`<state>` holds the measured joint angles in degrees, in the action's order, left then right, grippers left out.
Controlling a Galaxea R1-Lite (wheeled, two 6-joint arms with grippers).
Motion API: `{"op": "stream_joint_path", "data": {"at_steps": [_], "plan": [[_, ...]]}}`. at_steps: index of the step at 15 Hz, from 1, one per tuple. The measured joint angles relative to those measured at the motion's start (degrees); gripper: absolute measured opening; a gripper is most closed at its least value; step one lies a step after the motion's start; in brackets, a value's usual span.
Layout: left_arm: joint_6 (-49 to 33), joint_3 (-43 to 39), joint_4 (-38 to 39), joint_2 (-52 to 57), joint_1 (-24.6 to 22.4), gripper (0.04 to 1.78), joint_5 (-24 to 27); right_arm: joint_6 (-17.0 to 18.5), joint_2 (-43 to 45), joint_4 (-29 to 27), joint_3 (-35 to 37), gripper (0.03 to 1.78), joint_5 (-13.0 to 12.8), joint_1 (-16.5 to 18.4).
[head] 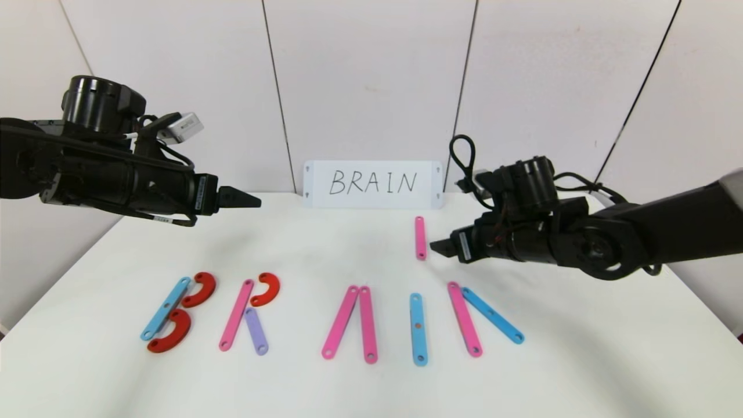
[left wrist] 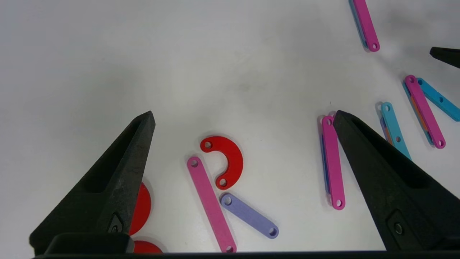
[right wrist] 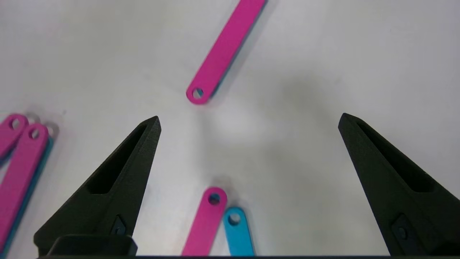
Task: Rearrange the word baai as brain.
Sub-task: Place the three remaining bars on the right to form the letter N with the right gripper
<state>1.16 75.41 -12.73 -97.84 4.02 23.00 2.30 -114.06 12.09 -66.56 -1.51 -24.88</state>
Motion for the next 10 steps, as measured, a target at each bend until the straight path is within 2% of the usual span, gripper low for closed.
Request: {"op": "stream_joint_path", "data": {"at_steps": [6,10], "plan": [[0.07,0.02,0.05,-0.04,0.02,1.73,0.00,6.12,-12.98,-10.20,-24.45,1.73,-6.10,-2.32],[0.05,0.06,0.05,-0.26,0.02,1.73,0.00,6.95,-21.25,-11.89,-33.27,1.73,-9.62,-3.32]]}}
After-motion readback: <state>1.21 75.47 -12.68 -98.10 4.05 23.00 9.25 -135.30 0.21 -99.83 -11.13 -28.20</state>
